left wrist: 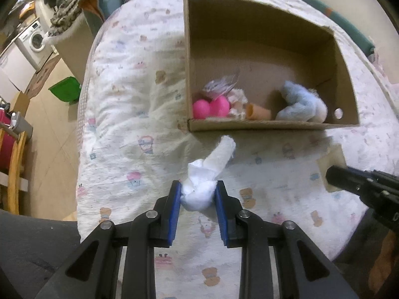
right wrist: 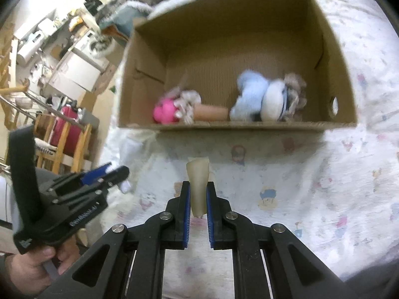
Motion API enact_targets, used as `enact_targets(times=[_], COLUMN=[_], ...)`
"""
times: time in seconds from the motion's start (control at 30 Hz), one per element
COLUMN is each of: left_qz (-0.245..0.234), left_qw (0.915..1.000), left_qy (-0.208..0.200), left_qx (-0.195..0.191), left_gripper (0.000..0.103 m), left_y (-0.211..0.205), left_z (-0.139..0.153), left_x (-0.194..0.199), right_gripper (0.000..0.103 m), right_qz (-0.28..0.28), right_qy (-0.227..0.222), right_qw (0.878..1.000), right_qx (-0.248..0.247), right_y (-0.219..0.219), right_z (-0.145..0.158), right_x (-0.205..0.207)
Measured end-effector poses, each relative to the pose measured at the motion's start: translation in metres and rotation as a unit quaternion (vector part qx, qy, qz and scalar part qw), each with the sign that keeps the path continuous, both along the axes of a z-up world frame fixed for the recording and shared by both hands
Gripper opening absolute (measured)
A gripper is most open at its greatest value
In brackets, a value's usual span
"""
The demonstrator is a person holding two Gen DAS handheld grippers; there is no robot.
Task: Organize soft objects
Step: 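Carry the white cloth and beige sock into the box with both tools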
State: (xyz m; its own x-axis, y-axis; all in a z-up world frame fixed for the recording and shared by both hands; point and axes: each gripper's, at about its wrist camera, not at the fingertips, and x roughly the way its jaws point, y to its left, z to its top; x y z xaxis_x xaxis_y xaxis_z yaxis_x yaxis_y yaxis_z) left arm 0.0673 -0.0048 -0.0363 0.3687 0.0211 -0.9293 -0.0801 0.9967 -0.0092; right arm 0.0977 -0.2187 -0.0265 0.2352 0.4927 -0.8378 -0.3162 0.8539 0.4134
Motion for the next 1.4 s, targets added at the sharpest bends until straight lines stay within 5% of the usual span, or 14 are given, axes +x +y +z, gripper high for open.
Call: enact_targets(times=[0.3, 0.6, 0.87, 1.4], left_qz=[-0.017, -0.029, -0.042, -0.05], left_qw=[0.9981, 0.9959, 0.9955, 0.998], left_qy=[-0.059, -0.086, -0.085, -0.028], left_qx=[0.0, 0.004, 0.004, -0.027], left_gripper=[0.024, 0.024, 0.024, 0.024], left_y=[-0.009, -0.015, -0.027, -0.041], left_z=[0.053, 0.084, 0.079, 0.016], left_x=[0.013, 0.049, 0.079, 0.118], right_gripper=[0.013, 0.013, 0.013, 0.013], right_qz=[-0.048, -0.082, -0.084, -0.066], right_qy=[-0.048, -0.067, -0.057, 0.018], right_qw=[0.996, 0.992, 0.993, 0.997], right_qx=[0.05, 0.062, 0.057, 0.046], right_y=[-0.027, -0.042, -0.038, -0.003], right_z=[0.053, 0.074, 0.063, -0.005], right_x=[0.011, 0.046, 0.073, 0.108])
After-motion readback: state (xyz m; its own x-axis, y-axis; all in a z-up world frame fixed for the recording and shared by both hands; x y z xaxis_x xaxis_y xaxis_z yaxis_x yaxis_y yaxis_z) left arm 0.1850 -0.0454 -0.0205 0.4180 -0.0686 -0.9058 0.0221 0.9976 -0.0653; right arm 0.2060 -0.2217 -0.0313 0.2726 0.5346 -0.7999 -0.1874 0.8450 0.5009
